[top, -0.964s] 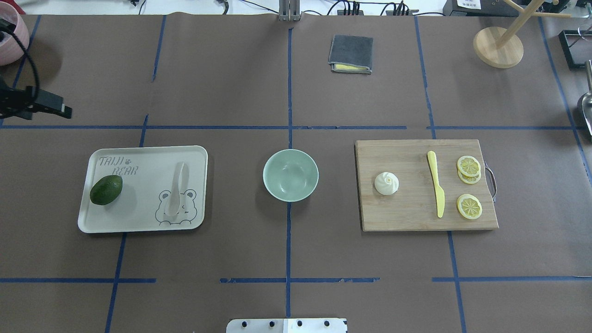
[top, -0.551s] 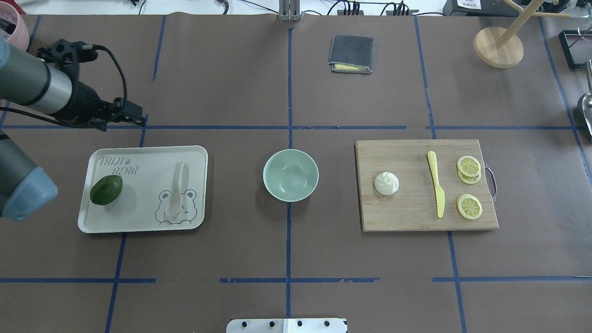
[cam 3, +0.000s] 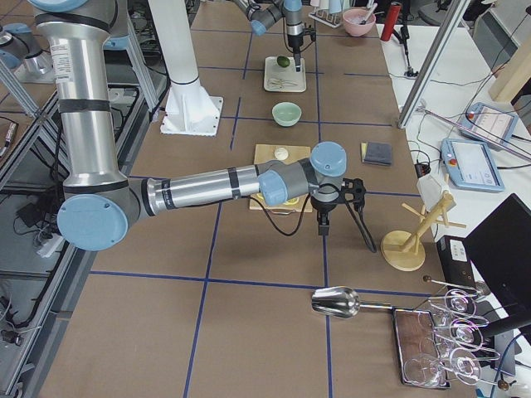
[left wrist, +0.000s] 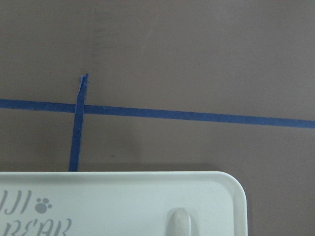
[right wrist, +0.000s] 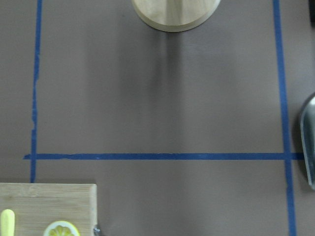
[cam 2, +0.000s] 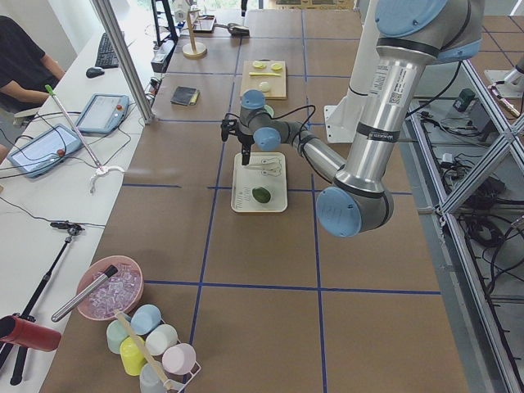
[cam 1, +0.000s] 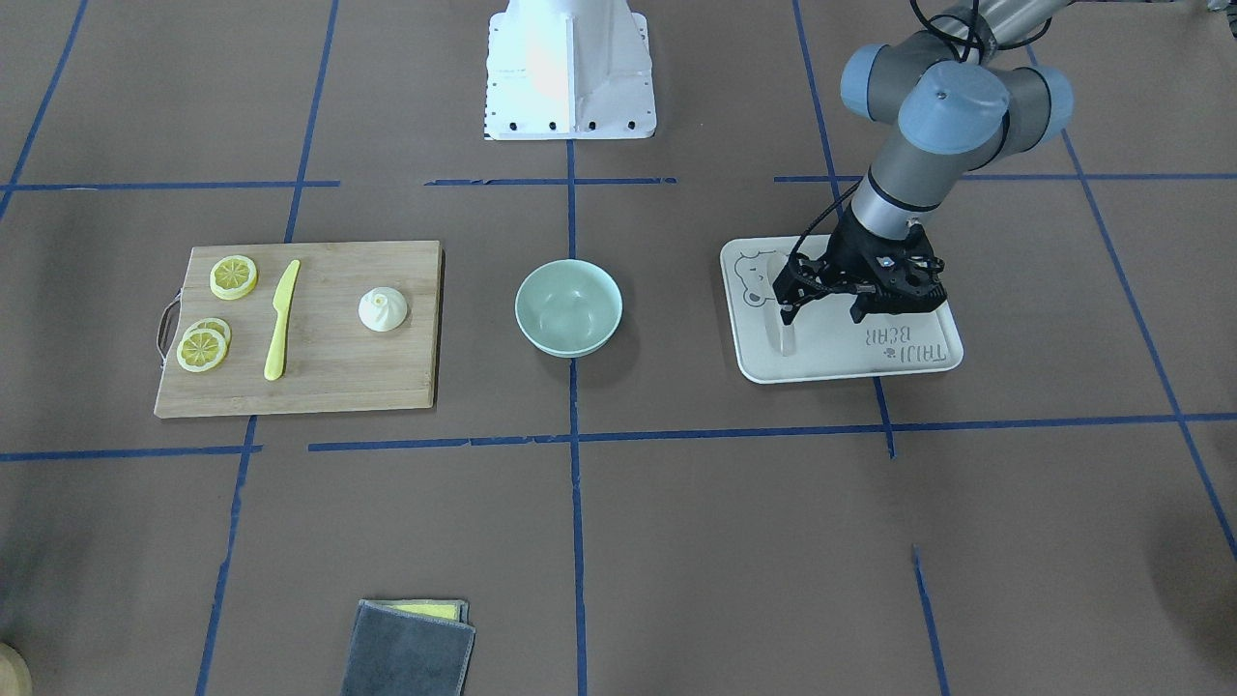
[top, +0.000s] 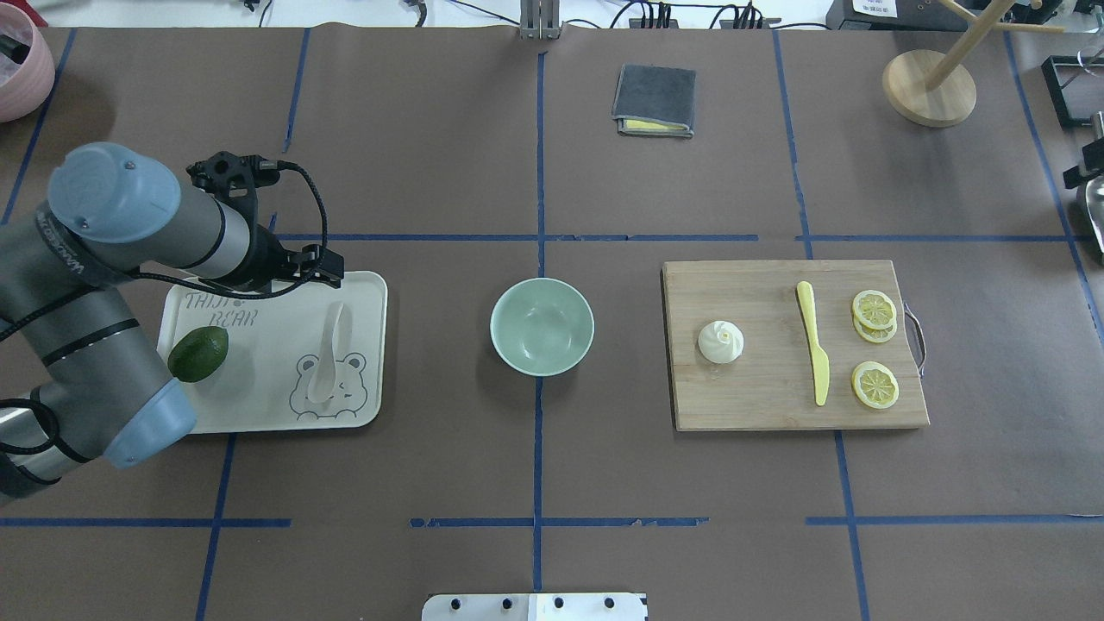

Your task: Put spoon and bun in bowl

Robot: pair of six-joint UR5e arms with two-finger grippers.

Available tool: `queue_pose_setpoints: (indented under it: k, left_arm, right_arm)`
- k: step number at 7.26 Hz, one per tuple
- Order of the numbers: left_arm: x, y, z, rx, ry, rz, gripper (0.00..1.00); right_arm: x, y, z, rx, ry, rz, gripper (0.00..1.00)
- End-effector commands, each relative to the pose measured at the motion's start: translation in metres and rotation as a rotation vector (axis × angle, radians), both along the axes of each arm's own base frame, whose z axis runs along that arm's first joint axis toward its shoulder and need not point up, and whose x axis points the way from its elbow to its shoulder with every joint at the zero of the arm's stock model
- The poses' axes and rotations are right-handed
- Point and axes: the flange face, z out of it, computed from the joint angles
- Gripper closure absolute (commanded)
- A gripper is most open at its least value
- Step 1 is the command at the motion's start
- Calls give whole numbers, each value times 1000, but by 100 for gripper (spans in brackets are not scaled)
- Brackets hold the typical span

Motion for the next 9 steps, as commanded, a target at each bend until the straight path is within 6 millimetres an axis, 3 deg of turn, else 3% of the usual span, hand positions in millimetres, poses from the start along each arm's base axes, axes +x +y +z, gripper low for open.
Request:
queue_pose_setpoints:
  k: [1,2,4,7,9]
  left_arm:
    - [27,10,12,-7,-4,16,3]
    - [36,12,17,-4,-20,18,4]
    - [46,15,26,-2,-41,19,6]
    - [49,18,27,3,-47,16,11]
    - [54,24,28,3,-48,29,17]
  right_arm:
    - [-65,0,-59,-17,-44,-17,0]
    - [-86,-2,-81,-37,-62,-5,0]
    - [-118,8,-100,-24,-59,-33,0]
    - [-141,17,-116,-37,-60,-28,0]
    - [-144,15,-121,-33,-63,-29,0]
